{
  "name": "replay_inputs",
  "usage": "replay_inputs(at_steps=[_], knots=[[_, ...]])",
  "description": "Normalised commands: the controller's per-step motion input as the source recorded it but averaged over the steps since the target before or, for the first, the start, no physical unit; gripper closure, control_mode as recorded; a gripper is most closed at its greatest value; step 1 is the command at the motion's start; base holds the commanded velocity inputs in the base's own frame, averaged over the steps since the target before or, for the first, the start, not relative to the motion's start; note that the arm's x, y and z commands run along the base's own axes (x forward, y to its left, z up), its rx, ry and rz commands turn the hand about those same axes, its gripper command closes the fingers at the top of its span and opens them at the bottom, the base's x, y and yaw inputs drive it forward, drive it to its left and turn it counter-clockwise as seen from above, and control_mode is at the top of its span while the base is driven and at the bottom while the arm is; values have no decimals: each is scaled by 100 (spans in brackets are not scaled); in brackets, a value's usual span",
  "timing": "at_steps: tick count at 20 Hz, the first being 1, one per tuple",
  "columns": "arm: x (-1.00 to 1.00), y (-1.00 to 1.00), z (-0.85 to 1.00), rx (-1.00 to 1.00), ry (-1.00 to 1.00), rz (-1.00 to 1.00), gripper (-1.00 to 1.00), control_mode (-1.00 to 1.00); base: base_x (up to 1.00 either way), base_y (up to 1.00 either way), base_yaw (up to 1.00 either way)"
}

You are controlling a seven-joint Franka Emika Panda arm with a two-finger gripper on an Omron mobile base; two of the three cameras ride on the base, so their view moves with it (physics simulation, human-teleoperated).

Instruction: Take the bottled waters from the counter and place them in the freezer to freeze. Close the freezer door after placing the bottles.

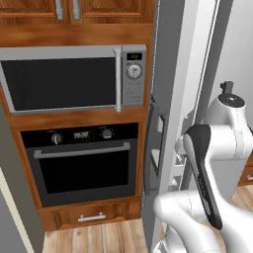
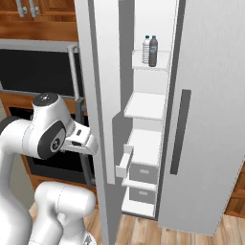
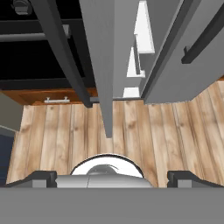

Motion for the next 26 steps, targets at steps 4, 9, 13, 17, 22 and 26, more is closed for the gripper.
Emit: replay_inputs(at_steps=[4, 9, 13, 17, 22, 26], knots=[[0, 0, 0, 0, 0, 0, -100, 100, 3, 14, 0], [3, 3, 0, 0, -1, 0, -100, -100, 3, 9, 0], [26, 44, 0, -1, -4, -10, -100, -100, 0, 0, 0], [51, 53, 0, -4, -5, -31, -100, -100, 0, 0, 0], [55, 45, 2, -6, -5, -42, -100, -100, 0, 0, 0], [30, 35, 0, -7, -12, -46, -100, -100, 0, 0, 0]])
